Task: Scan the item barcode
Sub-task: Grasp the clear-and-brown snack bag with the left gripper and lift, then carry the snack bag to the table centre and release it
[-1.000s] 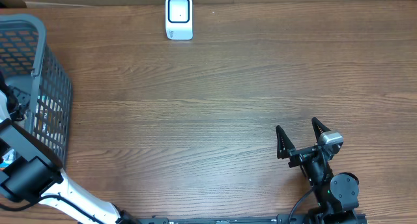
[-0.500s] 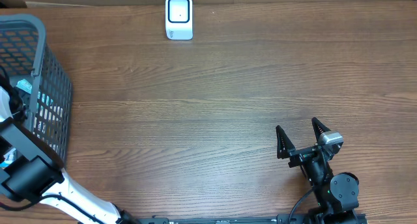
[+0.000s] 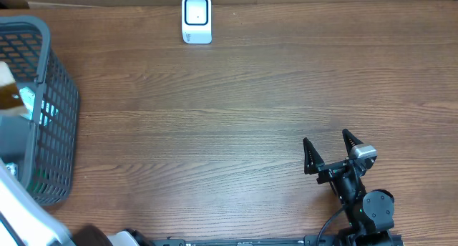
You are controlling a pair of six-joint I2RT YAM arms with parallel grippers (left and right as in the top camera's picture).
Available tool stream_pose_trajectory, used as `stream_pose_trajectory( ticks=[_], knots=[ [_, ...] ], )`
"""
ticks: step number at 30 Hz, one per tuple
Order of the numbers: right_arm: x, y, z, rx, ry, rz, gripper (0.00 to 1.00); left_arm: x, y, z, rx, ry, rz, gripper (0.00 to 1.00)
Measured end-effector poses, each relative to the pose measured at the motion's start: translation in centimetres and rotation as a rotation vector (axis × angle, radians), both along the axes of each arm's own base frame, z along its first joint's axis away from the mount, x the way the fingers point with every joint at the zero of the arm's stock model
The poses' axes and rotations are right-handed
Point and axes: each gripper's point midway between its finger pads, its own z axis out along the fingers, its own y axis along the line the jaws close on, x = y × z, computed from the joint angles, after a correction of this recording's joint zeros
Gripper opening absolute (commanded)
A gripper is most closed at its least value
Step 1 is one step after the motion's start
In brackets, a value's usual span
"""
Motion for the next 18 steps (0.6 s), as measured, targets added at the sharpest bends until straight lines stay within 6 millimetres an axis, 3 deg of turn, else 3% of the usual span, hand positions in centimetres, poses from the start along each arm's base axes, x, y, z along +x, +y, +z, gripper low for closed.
stream_pose_trajectory(
  ticks=[2, 4, 9, 13, 18],
  knots=[
    [0.0, 0.0, 0.0, 0.000, 0.000, 0.000, 1.00, -0.8, -1.8, 3.6, 0.053, -0.089, -0.038, 0.04],
    [0.0, 0.0, 0.0, 0.000, 0.000, 0.000, 1.00, -1.1, -3.4, 5.4, 0.077, -0.141, -0.083, 0.04],
    [0.0, 0.0, 0.0, 0.000, 0.000, 0.000, 1.00, 0.5, -9.8, 8.4, 0.093, -0.229, -0.283, 0.04],
    [0.0, 0.0, 0.0, 0.000, 0.000, 0.000, 1.00, 2.2, -16.2, 7.5, 0.044, -0.200, -0.476, 0.04],
    [0.0, 0.0, 0.0, 0.000, 0.000, 0.000, 1.00, 3.3, -23.5, 2.9, -0.052, -0.018, -0.671, 0.04]
  ],
)
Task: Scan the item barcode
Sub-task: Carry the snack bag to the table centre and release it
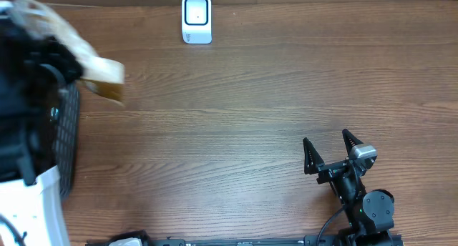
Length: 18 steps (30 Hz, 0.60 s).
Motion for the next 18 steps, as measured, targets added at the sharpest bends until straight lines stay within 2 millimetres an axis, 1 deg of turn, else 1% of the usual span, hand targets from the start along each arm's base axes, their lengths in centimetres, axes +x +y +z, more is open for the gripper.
stream_pose_trajectory(
  ticks=[1, 3, 6, 7, 10, 12, 16, 18],
  knots=[
    [0.0, 0.0, 0.0, 0.000, 0.000, 0.001, 1.00, 0.2, -1.1, -1.5, 0.004, 0.060, -0.024, 0.04],
    [0.0, 0.0, 0.0, 0.000, 0.000, 0.000, 1.00, 0.8, -2.5, -4.1, 0.024, 0.160, -0.052, 0.04],
    [0.0, 0.0, 0.0, 0.000, 0.000, 0.001, 1.00, 1.9, -3.7, -8.5, 0.067, 0.304, -0.070, 0.04],
    [0.0, 0.0, 0.0, 0.000, 0.000, 0.000, 1.00, 2.5, -4.1, -10.4, 0.086, 0.361, -0.074, 0.04],
    [0.0, 0.0, 0.0, 0.000, 0.000, 0.000, 1.00, 3.4, -4.4, -15.3, 0.139, 0.504, -0.072, 0.04],
    [0.0, 0.0, 0.0, 0.000, 0.000, 0.000, 1.00, 3.6, -4.4, -18.1, 0.173, 0.587, -0.066, 0.04],
    [0.0, 0.0, 0.0, 0.001, 0.000, 0.000, 1.00, 4.0, -4.8, -23.0, 0.232, 0.706, -0.072, 0.04],
    [0.0, 0.0, 0.0, 0.000, 0.000, 0.000, 1.00, 4.2, -5.5, -24.8, 0.253, 0.740, -0.090, 0.05]
  ],
)
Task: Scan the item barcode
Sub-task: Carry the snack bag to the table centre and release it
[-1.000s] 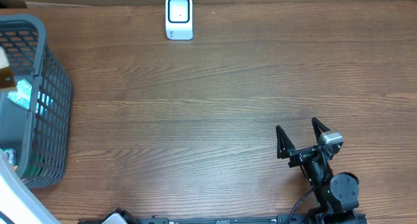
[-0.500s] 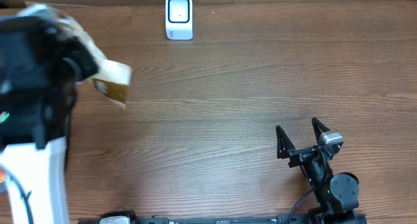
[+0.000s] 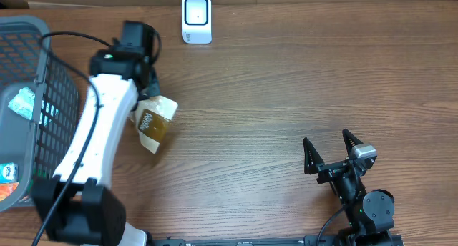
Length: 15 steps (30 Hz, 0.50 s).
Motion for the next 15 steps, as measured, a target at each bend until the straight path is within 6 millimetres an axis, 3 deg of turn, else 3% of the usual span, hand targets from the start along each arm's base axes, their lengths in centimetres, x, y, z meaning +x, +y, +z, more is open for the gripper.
stream_pose_trajectory(
  ticks=[1, 3, 6, 11, 15],
  knots=[
    [0.0, 0.0, 0.0, 0.000, 0.000, 0.000, 1.00, 0.0, -0.5, -0.8, 0.006, 0.018, -0.013, 0.14],
    [0.0, 0.0, 0.0, 0.000, 0.000, 0.000, 1.00, 0.2, -1.7, -2.1, 0.018, 0.049, -0.050, 0.57],
    [0.0, 0.0, 0.0, 0.000, 0.000, 0.000, 1.00, 0.5, -3.2, -3.0, 0.022, 0.057, -0.087, 0.80],
    [0.0, 0.0, 0.0, 0.000, 0.000, 0.000, 1.00, 0.2, -3.7, -2.5, 0.025, 0.074, -0.100, 0.80],
    [0.0, 0.0, 0.0, 0.000, 0.000, 0.001, 1.00, 1.2, -3.0, 1.2, 0.014, 0.023, -0.070, 0.79]
  ],
)
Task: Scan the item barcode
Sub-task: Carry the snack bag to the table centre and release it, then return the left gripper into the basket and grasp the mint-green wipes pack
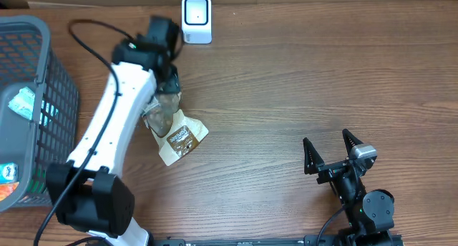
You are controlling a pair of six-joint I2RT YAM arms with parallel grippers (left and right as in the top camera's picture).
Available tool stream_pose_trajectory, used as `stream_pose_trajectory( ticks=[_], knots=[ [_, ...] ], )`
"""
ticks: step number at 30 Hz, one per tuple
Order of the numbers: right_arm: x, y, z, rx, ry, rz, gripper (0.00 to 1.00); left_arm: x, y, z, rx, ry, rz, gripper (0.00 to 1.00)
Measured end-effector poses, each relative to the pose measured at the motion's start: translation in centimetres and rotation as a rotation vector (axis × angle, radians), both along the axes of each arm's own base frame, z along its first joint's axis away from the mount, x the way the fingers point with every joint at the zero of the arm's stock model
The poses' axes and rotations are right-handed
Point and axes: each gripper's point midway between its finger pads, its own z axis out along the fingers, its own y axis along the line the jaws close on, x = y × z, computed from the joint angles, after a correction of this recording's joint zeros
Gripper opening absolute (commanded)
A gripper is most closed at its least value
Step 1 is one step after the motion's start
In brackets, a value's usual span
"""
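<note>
A tan and brown snack pouch (177,134) hangs from my left gripper (169,97), which is shut on its top end; the pouch's lower end reaches toward the table's middle left. The white barcode scanner (196,18) stands at the far edge, just up and right of the left wrist. My right gripper (328,151) rests open near the front right, nothing between its fingers.
A grey mesh basket (50,67) stands at the left edge with several packets inside (21,101). The left arm stretches from the front left across the table beside the basket.
My left gripper has moved right and toward the far edge, nearer the scanner, and the pouch hangs further right. The right arm has not moved.
The left arm was low at the basket with a pouch showing there. Then it was high over the basket with the pouch lifted out to the right. Then it held the pouch over the table, and now closer to the scanner.
</note>
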Motion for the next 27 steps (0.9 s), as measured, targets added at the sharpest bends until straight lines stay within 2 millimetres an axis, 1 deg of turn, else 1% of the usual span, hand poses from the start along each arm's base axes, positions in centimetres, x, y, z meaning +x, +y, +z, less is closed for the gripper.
stream_pose_trajectory(
  ticks=[2, 3, 4, 5, 6, 7, 8, 9, 10, 11, 12, 13, 14, 15, 17, 18, 20, 21, 22, 24, 27],
  knots=[
    [0.0, 0.0, 0.0, 0.000, 0.001, -0.001, 1.00, 1.1, 0.7, 3.1, -0.018, -0.074, 0.028, 0.78],
    [0.0, 0.0, 0.0, 0.000, 0.000, -0.001, 1.00, 1.9, 1.7, 6.2, -0.034, -0.156, 0.059, 0.78],
    [0.0, 0.0, 0.0, 0.000, 0.001, 0.000, 1.00, 2.0, 2.7, 8.4, -0.045, -0.212, 0.087, 0.78],
    [0.0, 0.0, 0.0, 0.000, 0.000, -0.001, 1.00, 2.1, 3.8, 10.6, -0.054, -0.269, 0.117, 0.77],
    [0.0, 0.0, 0.0, 0.000, 0.001, -0.001, 1.00, 1.9, 5.7, 13.5, -0.060, -0.351, 0.163, 0.77],
    [0.0, 0.0, 0.0, 0.000, 0.001, 0.000, 1.00, 1.5, 7.3, 15.7, -0.061, -0.411, 0.202, 0.76],
    [0.0, 0.0, 0.0, 0.000, 0.001, -0.001, 1.00, 0.7, 9.7, 18.2, -0.058, -0.485, 0.259, 0.76],
    [0.0, 0.0, 0.0, 0.000, 0.000, -0.001, 1.00, -0.2, 11.5, 20.0, -0.051, -0.539, 0.305, 0.75],
    [0.0, 0.0, 0.0, 0.000, 0.001, 0.000, 1.00, -1.4, 13.8, 21.5, -0.038, -0.585, 0.362, 0.74],
    [0.0, 0.0, 0.0, 0.000, 0.001, 0.000, 1.00, -3.1, 16.2, 22.9, -0.021, -0.628, 0.429, 0.73],
    [0.0, 0.0, 0.0, 0.000, 0.000, -0.001, 1.00, -4.6, 18.4, 23.8, -0.005, -0.654, 0.490, 0.73],
    [0.0, 0.0, 0.0, 0.000, 0.000, 0.000, 1.00, -5.9, 20.2, 24.2, 0.006, -0.664, 0.544, 0.73],
    [0.0, 0.0, 0.0, -0.001, 0.001, 0.000, 1.00, -7.3, 22.2, 24.1, 0.010, -0.662, 0.602, 0.74],
    [0.0, 0.0, 0.0, 0.000, 0.000, 0.000, 1.00, -8.8, 24.7, 23.3, 0.008, -0.642, 0.677, 0.75],
    [0.0, 0.0, 0.0, 0.000, 0.000, 0.000, 1.00, -9.4, 27.4, 21.1, -0.029, -0.602, 0.741, 0.75],
    [0.0, 0.0, 0.0, -0.001, 0.001, -0.001, 1.00, -9.3, 28.7, 19.2, -0.059, -0.567, 0.768, 0.75],
    [0.0, 0.0, 0.0, 0.000, 0.001, 0.000, 1.00, -8.8, 30.6, 15.7, -0.098, -0.507, 0.796, 0.75],
    [0.0, 0.0, 0.0, 0.000, 0.001, 0.000, 1.00, -8.4, 31.4, 13.6, -0.117, -0.467, 0.801, 0.75],
    [0.0, 0.0, 0.0, 0.000, 0.001, 0.000, 1.00, -8.1, 31.8, 11.9, -0.130, -0.437, 0.802, 0.75],
    [0.0, 0.0, 0.0, 0.000, 0.001, 0.000, 1.00, -7.2, 32.4, 8.3, -0.153, -0.380, 0.794, 0.77],
    [0.0, 0.0, 0.0, 0.000, 0.000, 0.000, 1.00, -6.1, 33.2, 4.5, -0.159, -0.335, 0.768, 0.78]
  ],
)
